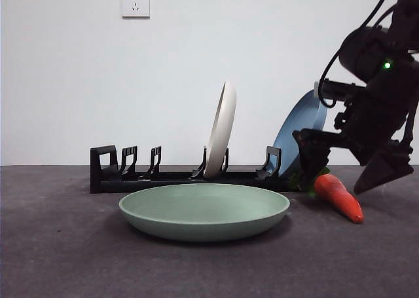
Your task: Take the green plate from the plate rack,put the plate on the table,take the carrot from the table,put the carrot in the plate
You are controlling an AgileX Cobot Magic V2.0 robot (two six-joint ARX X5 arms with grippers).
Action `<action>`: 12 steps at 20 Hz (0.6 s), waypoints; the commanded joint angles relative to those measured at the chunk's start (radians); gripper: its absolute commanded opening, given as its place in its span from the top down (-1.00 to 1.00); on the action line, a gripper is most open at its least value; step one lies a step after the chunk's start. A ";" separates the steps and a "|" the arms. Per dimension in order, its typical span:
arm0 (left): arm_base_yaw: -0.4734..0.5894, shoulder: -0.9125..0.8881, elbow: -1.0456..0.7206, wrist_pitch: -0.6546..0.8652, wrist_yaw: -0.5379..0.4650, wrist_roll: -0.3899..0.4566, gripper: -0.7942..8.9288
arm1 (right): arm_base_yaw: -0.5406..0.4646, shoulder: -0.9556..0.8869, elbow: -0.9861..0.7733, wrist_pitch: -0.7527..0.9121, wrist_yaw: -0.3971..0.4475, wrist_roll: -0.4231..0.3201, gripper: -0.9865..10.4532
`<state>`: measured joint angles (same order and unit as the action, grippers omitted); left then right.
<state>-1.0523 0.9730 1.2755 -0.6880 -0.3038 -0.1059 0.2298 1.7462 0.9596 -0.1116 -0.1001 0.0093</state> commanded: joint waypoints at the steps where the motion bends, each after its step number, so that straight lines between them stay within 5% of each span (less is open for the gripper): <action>1: -0.003 -0.001 -0.003 0.005 -0.002 -0.007 0.32 | 0.003 0.036 0.002 0.019 0.005 0.039 0.01; 7: -0.003 -0.001 -0.003 0.002 -0.006 -0.007 0.32 | 0.002 0.042 0.002 0.022 0.001 0.046 0.83; 12: -0.002 -0.001 -0.003 -0.015 -0.009 -0.005 0.32 | 0.009 -0.020 0.002 -0.048 -0.005 0.051 0.85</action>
<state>-1.0523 0.9730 1.2755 -0.7063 -0.3077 -0.1062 0.2359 1.7367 0.9604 -0.1749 -0.1036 0.0494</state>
